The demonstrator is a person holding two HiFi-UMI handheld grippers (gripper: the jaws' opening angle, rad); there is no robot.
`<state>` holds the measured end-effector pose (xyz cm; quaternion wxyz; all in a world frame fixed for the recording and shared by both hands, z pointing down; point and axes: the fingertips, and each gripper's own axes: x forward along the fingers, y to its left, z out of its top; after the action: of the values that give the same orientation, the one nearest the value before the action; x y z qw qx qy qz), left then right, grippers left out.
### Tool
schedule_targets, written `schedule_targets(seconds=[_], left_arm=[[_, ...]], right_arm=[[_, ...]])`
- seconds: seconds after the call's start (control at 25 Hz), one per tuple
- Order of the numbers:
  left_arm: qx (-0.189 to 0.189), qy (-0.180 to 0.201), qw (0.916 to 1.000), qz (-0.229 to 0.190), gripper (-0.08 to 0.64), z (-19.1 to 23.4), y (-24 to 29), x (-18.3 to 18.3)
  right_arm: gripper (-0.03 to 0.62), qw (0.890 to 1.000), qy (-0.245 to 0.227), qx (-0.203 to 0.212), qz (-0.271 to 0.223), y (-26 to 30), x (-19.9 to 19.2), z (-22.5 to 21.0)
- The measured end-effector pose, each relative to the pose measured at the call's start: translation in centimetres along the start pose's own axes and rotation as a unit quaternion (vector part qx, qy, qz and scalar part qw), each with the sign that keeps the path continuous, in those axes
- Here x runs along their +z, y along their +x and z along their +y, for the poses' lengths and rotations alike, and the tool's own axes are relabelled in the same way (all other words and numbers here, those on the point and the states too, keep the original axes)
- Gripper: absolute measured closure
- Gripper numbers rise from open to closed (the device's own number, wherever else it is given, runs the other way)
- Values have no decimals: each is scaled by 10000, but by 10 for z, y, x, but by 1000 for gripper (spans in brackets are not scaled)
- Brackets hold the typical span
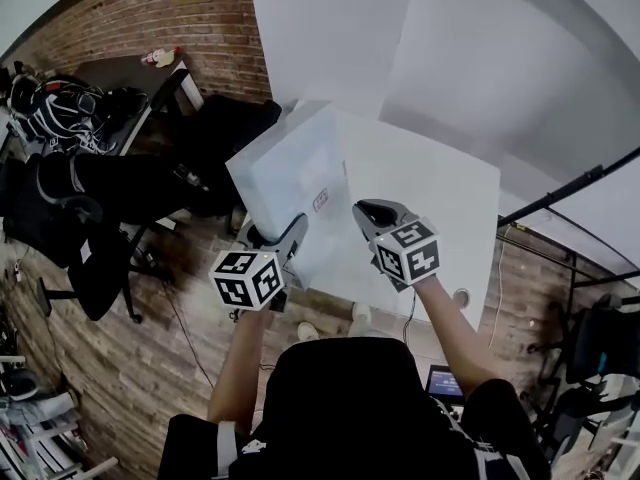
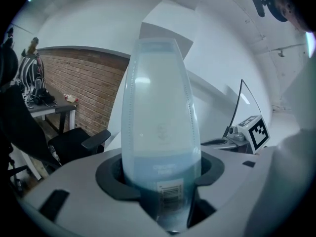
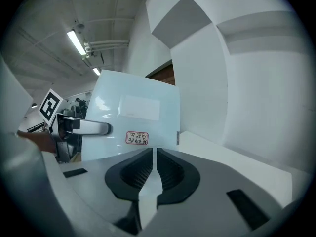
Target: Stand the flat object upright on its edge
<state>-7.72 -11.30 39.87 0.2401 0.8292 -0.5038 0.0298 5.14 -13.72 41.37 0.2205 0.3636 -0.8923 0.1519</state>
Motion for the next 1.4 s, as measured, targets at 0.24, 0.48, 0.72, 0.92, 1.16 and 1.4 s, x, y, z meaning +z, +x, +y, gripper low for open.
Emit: schedule_targets(seconds=[0.24, 0.48, 0.72, 0.92, 1.16, 1.4], left_arm=[[-181, 192, 9997, 6, 281, -1, 6, 9], [-234, 281, 9993, 2, 281, -3, 15, 15], [-171, 341, 9993, -9, 281, -7, 29, 21], [-52, 406, 9992, -33, 281, -13, 45, 28], [120, 403, 9991, -65, 281, -21, 67, 28], [332, 433, 9985, -85, 281, -37, 87, 21]], right_arm=[[535, 9994, 161, -288, -137, -3, 6, -2], [535, 9987, 209, -414, -203, -5, 12, -7], [535, 9981, 283, -462, -283, -8, 16, -21], [535, 9981, 322, -363, -375, -10, 20, -36], [535, 9985, 344, -211, -371, -10, 16, -58], [535, 9984, 394, -54, -391, -19, 7, -86]])
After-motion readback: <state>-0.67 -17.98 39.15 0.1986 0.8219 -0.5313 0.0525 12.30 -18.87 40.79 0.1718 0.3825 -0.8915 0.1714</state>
